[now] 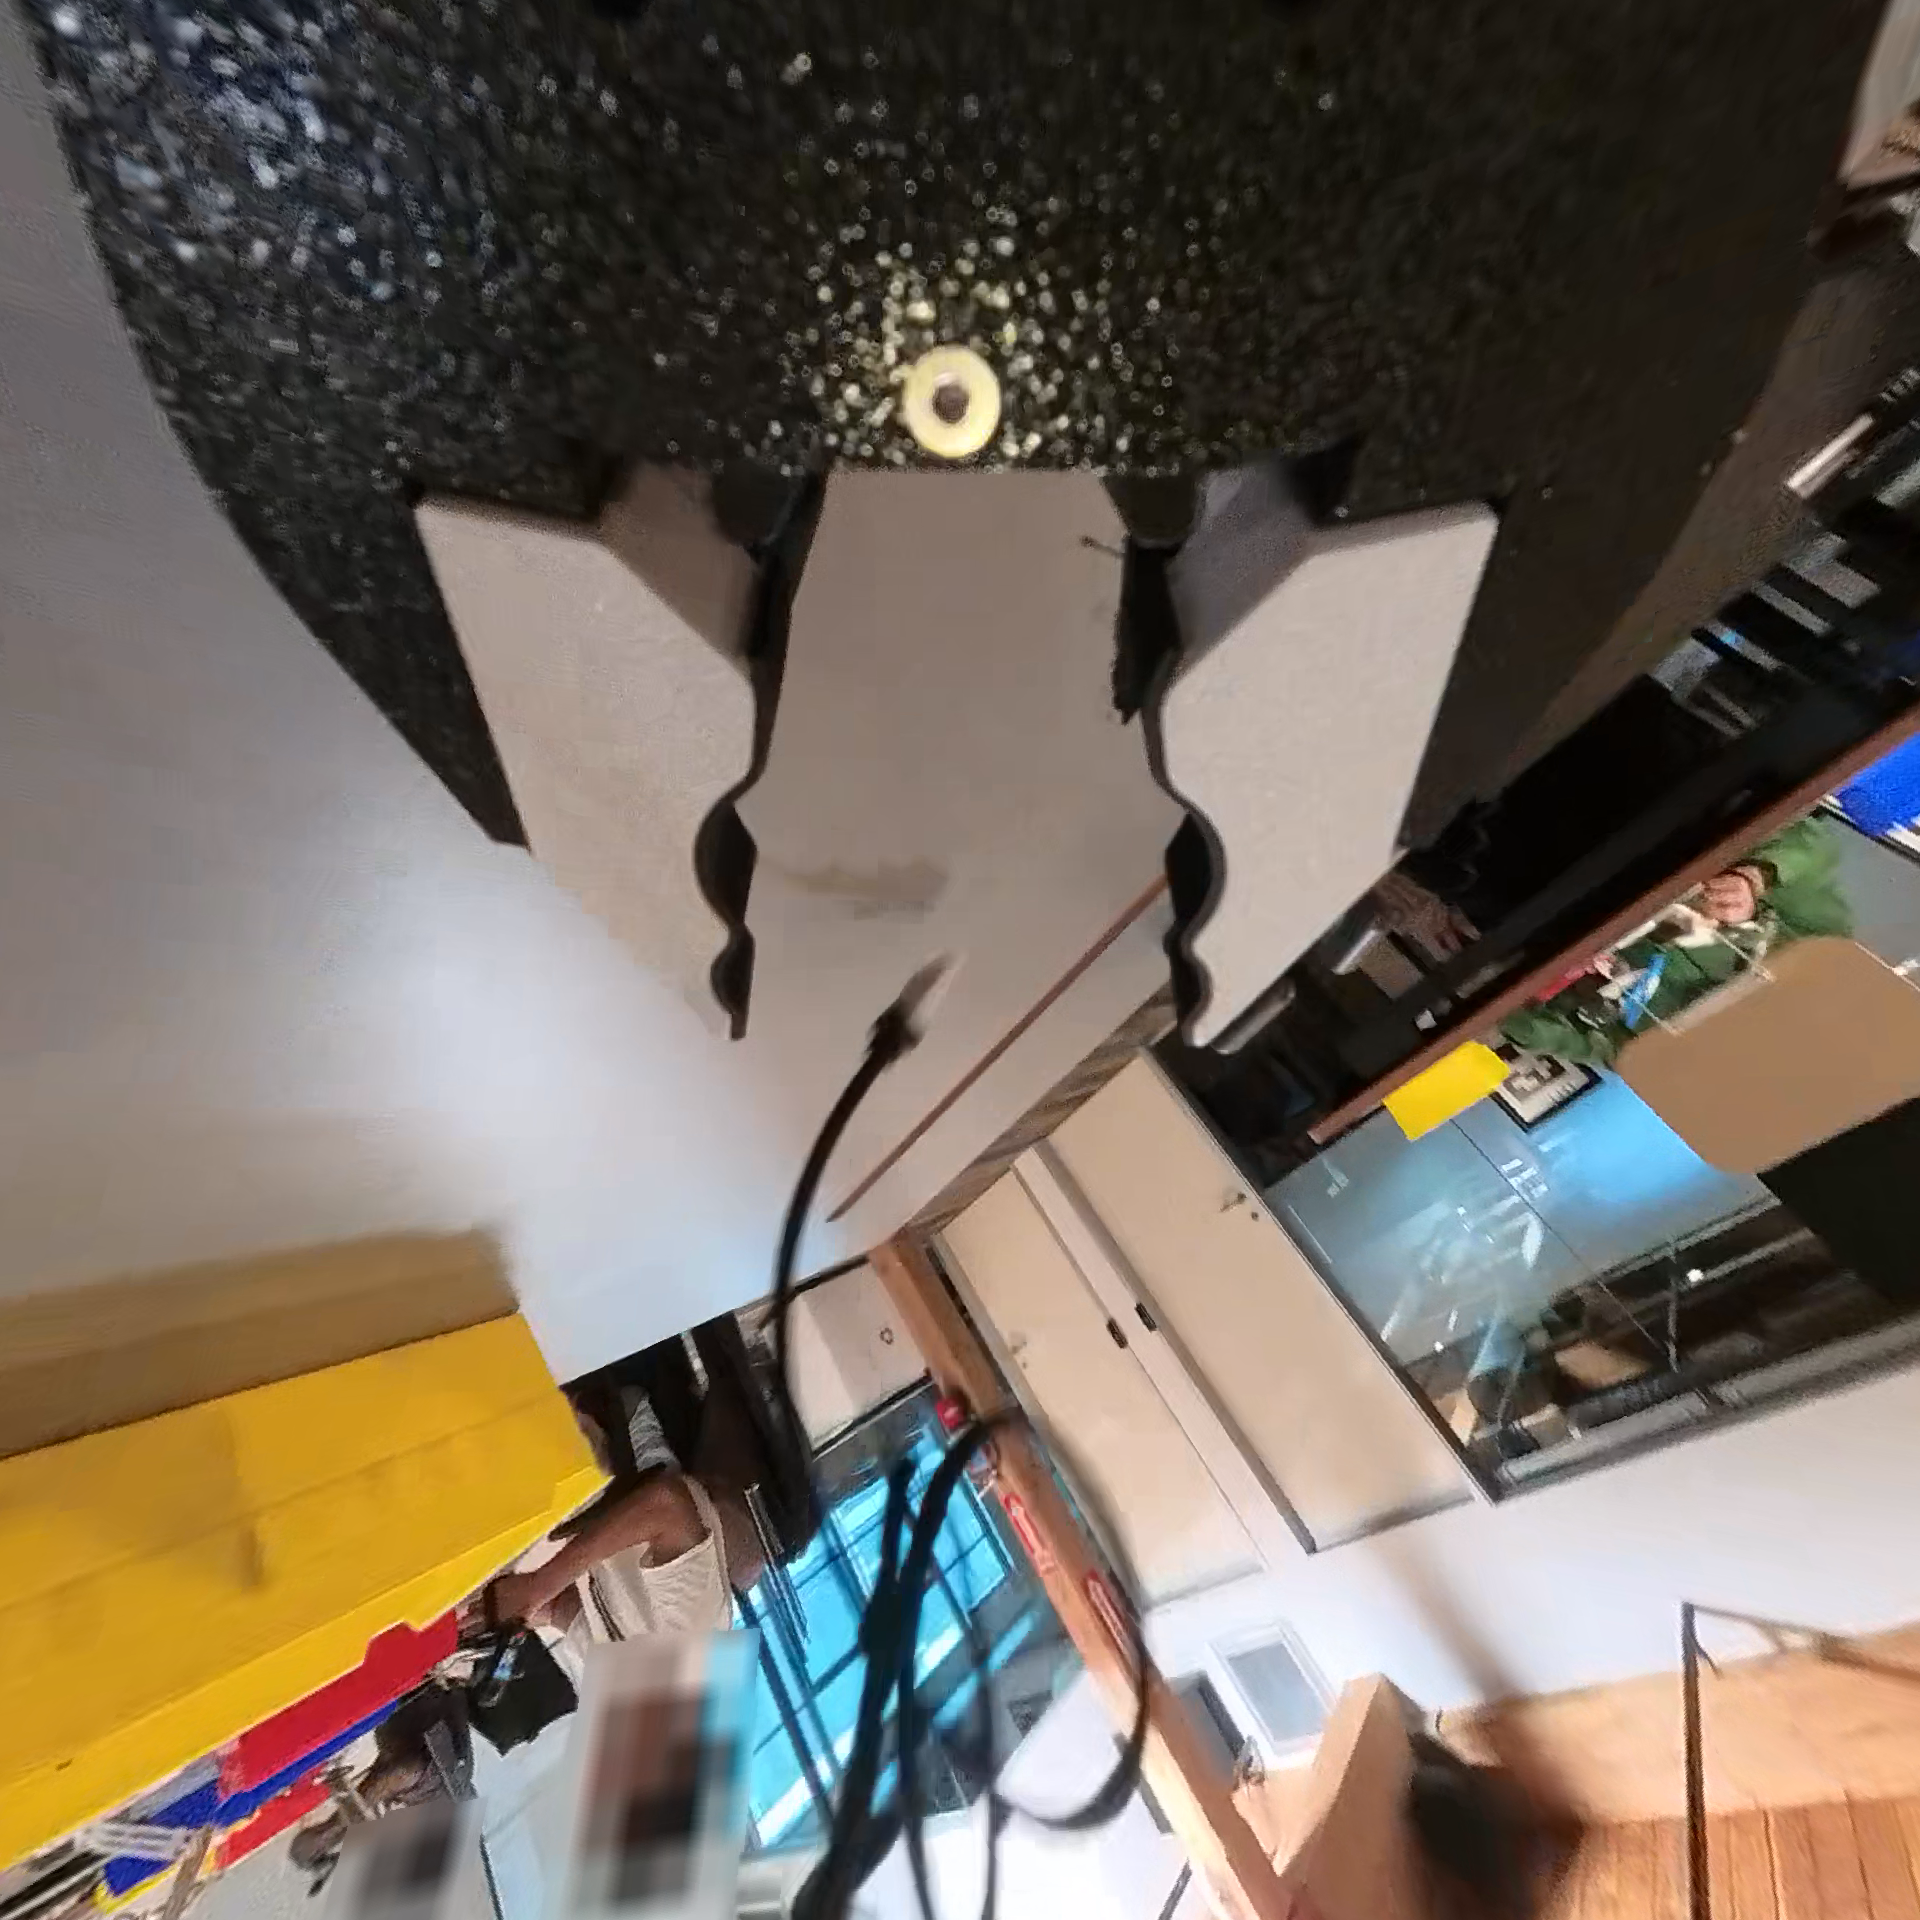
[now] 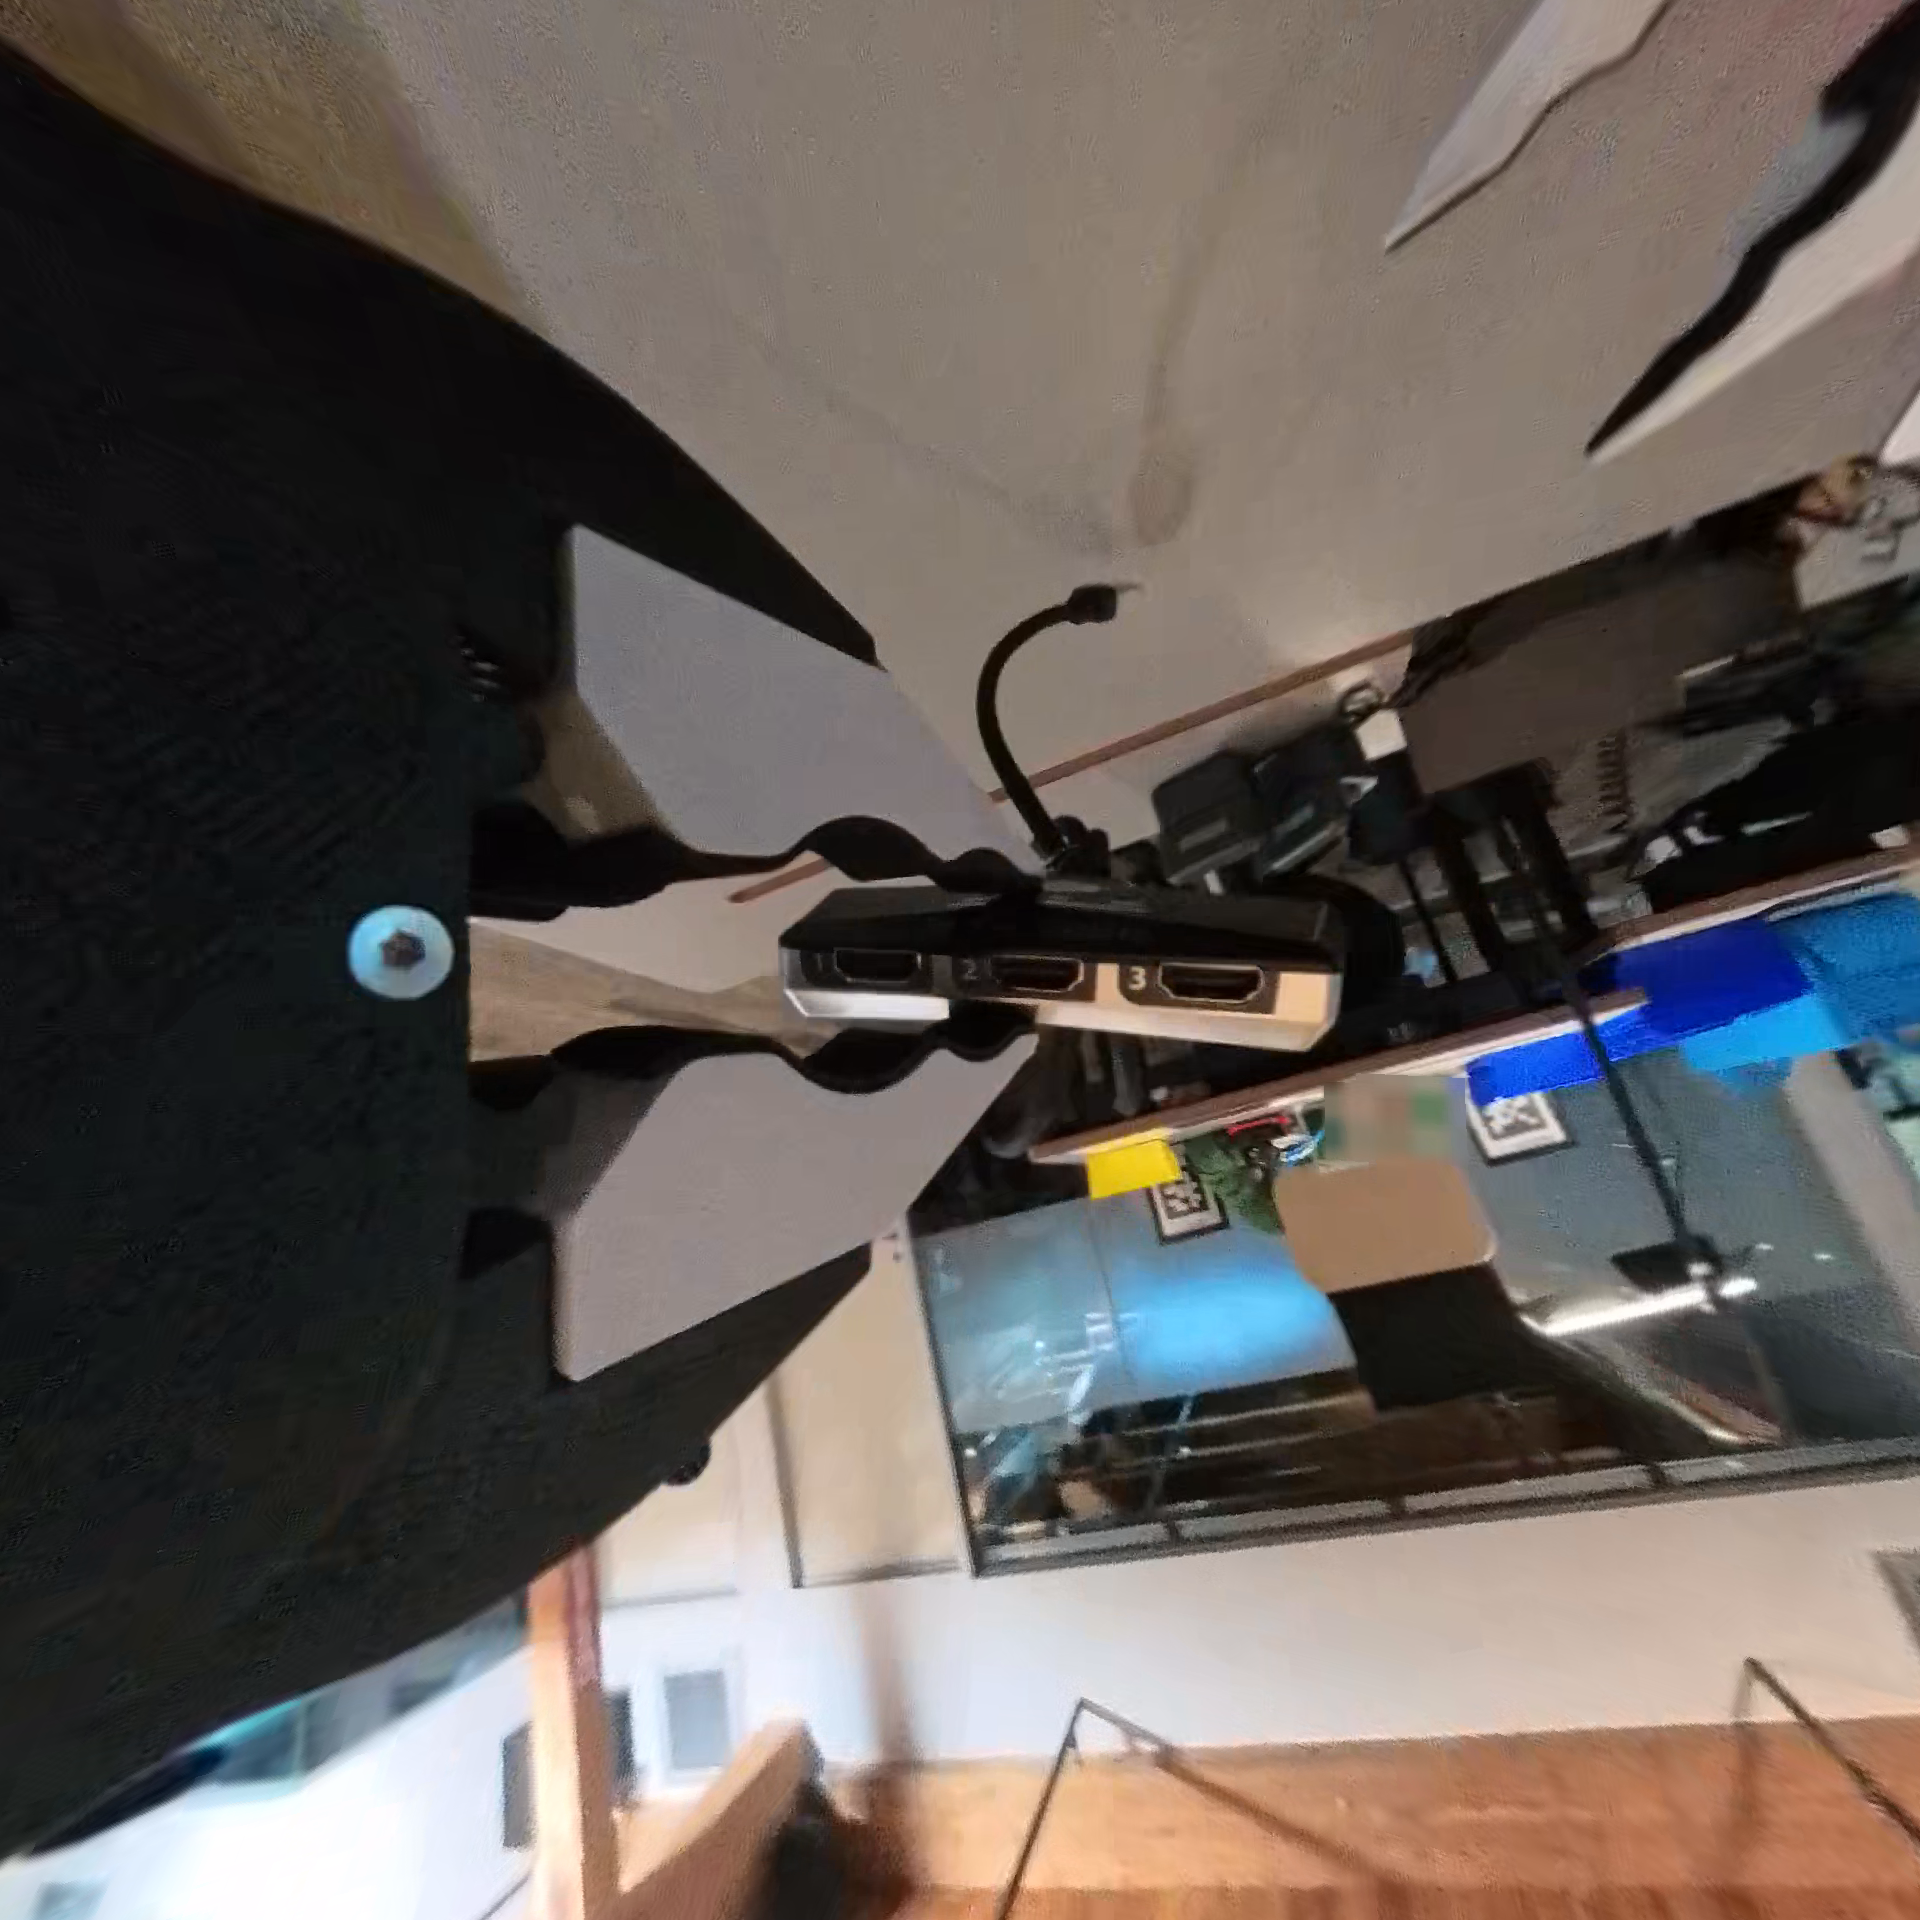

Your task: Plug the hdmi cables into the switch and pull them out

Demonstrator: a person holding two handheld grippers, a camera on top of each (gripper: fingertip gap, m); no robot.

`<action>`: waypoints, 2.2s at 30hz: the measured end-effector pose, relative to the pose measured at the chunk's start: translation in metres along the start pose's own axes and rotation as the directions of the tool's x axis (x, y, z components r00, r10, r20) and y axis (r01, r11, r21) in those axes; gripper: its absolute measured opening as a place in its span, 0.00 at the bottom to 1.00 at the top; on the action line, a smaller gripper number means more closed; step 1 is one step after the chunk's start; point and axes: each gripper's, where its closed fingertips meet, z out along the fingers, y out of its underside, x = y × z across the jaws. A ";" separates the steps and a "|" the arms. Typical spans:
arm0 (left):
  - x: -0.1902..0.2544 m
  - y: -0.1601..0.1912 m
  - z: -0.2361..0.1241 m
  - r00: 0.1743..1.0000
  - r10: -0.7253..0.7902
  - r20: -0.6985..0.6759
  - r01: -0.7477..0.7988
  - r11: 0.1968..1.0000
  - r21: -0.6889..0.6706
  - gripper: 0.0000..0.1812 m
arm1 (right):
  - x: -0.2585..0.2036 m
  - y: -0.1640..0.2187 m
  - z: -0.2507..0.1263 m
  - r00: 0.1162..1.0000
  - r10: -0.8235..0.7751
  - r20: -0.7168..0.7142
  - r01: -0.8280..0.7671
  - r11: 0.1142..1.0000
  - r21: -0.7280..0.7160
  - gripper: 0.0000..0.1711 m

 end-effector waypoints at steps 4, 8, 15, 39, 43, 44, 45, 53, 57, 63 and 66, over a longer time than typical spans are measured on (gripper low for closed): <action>-0.003 0.003 0.000 0.999 -0.046 -0.003 0.046 0.999 -0.003 0.40 | 0.095 0.045 -0.054 0.991 0.130 0.035 -0.126 0.986 -0.106 0.12; 0.000 0.006 0.003 1.000 -0.022 -0.013 0.022 1.000 -0.016 0.38 | 0.183 0.085 -0.091 0.988 0.146 -0.053 -0.154 0.966 -0.207 0.12; 0.003 0.008 0.006 1.000 0.003 -0.020 -0.004 1.000 -0.027 0.36 | 0.247 0.124 -0.110 0.969 0.233 -0.082 -0.247 0.933 -0.261 0.12; 0.005 0.017 0.011 0.998 -0.023 -0.052 0.020 0.998 -0.064 0.30 | -0.015 0.348 0.006 0.375 0.926 0.042 -0.404 0.204 -0.892 0.12; 0.005 0.021 0.012 0.997 -0.049 -0.056 0.044 0.995 -0.085 0.31 | -0.052 0.354 0.005 0.370 0.926 0.075 -0.252 0.178 -0.951 0.13; 0.005 0.022 0.012 0.997 -0.055 -0.058 0.050 0.995 -0.090 0.31 | -0.055 0.359 0.003 0.416 0.905 0.093 -0.199 0.190 -0.961 0.18; 0.005 0.023 0.012 0.997 -0.057 -0.056 0.052 0.994 -0.094 0.31 | -0.053 0.363 -0.001 0.473 0.874 0.109 -0.150 0.202 -0.968 0.25; 0.012 0.023 0.013 0.997 -0.010 -0.077 0.002 0.995 -0.103 0.32 | 0.091 0.264 0.020 0.925 0.370 -0.090 -0.294 0.545 -0.785 0.41; 0.022 0.020 0.012 0.991 0.084 -0.100 -0.094 0.991 -0.098 0.32 | 0.100 0.103 0.056 0.830 0.505 -0.239 -0.554 0.795 -0.246 0.35; 0.032 -0.029 -0.004 0.987 0.124 -0.106 -0.130 0.990 -0.055 0.31 | 0.023 0.029 0.131 0.654 0.727 -0.211 -0.656 0.683 0.322 0.32; 0.010 -0.049 -0.022 0.997 0.009 -0.070 -0.021 0.986 -0.167 0.35 | -0.029 0.049 0.175 0.729 0.603 -0.324 -0.532 0.797 0.286 0.28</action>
